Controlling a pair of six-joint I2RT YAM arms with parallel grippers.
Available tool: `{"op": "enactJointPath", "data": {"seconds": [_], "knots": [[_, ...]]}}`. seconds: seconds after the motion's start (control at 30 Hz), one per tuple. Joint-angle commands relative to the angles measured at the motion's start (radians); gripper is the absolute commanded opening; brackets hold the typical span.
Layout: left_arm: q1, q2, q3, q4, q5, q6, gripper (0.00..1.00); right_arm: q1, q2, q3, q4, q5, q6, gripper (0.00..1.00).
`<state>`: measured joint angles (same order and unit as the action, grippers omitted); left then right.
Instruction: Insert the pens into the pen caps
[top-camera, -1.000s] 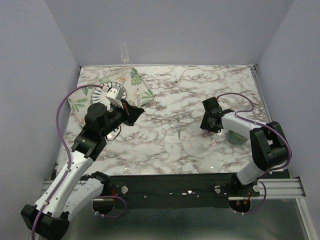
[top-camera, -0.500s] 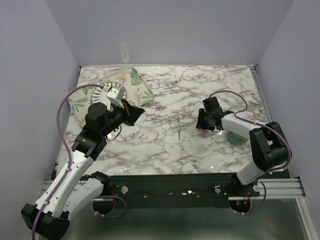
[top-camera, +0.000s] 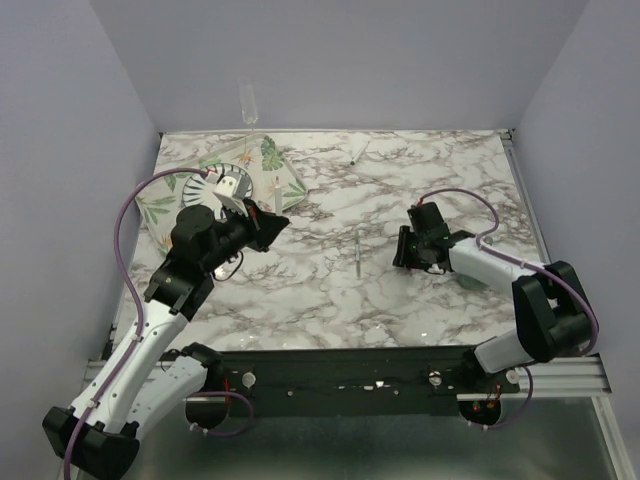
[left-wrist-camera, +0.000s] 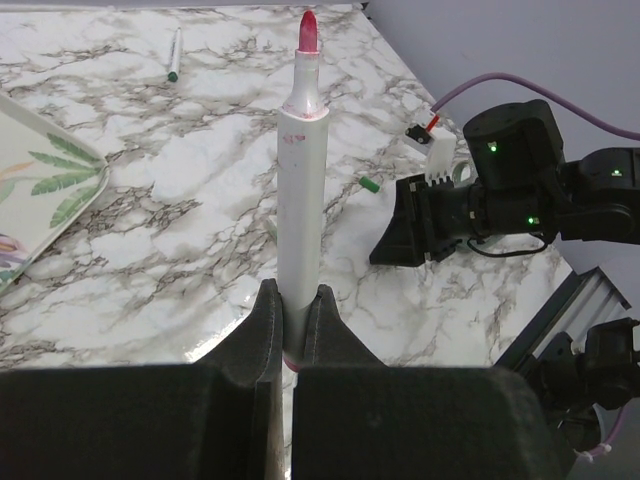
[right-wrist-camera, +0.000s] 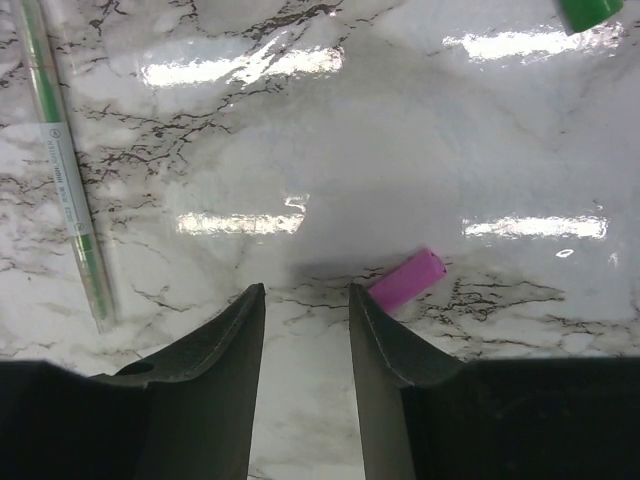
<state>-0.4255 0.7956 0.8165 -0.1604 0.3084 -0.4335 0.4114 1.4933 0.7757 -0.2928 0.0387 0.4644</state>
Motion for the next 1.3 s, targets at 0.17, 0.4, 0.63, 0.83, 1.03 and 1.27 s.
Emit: {"op": "enactJointPath", "data": {"seconds": [0.17, 0.4, 0.63, 0.83, 1.03, 1.27], "knots": [[0.002, -0.002, -0.005, 0.013, 0.034, 0.007, 0.00, 0.004, -0.113, 0.088, -0.264, 0.213, 0.324, 0.46], [0.002, -0.021, -0.010, 0.013, 0.034, 0.006, 0.00, 0.000, 0.011, 0.207, -0.534, 0.337, 0.641, 0.46], [0.002, -0.027, -0.011, 0.018, 0.044, 0.002, 0.00, -0.014, 0.154, 0.252, -0.517, 0.310, 0.681, 0.45], [0.002, -0.029, -0.014, 0.016, 0.043, 0.004, 0.00, -0.016, 0.188, 0.261, -0.543, 0.348, 0.746, 0.43], [0.002, -0.030, -0.013, 0.021, 0.043, 0.002, 0.00, -0.014, 0.199, 0.194, -0.461, 0.349, 0.769, 0.39], [0.002, -0.021, -0.013, 0.019, 0.044, 0.002, 0.00, -0.016, 0.199, 0.197, -0.430, 0.377, 0.741, 0.36]]}}
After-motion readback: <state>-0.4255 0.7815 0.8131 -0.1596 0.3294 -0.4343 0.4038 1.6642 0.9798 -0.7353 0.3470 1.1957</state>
